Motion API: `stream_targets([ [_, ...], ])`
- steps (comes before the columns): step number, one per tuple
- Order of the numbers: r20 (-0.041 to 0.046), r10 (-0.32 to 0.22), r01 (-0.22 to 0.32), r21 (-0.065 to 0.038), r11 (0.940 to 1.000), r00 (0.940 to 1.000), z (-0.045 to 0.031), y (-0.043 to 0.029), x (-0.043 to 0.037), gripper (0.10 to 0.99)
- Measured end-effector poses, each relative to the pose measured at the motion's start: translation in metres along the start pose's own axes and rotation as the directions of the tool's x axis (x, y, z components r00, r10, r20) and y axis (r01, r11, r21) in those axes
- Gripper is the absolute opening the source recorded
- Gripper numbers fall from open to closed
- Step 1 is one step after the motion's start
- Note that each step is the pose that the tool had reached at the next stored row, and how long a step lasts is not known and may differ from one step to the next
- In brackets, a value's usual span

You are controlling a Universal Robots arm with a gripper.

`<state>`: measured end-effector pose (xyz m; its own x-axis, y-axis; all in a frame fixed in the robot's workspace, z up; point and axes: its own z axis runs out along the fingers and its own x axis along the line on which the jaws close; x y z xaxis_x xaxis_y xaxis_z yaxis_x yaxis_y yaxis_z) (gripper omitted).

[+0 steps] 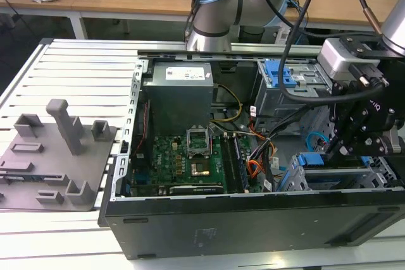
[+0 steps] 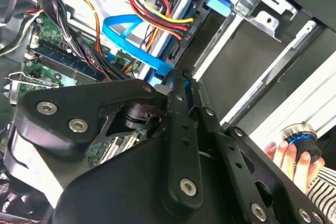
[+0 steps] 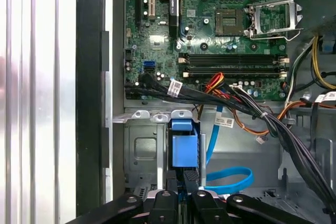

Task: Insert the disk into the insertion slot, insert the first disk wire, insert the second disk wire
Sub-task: 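Insert the second disk wire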

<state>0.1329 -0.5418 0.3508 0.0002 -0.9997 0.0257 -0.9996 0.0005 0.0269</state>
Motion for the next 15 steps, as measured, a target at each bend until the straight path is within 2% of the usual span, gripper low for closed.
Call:
stream_targets([
  [7, 0.0017, 0.0, 0.0, -0.001, 1.0, 1.0, 0.0058, -0.0063, -0.0103, 0.165],
  [15, 0.0021, 0.0, 0.0, -0.001, 1.0, 1.0, 0.0089, -0.0105, -0.012, 0.165],
])
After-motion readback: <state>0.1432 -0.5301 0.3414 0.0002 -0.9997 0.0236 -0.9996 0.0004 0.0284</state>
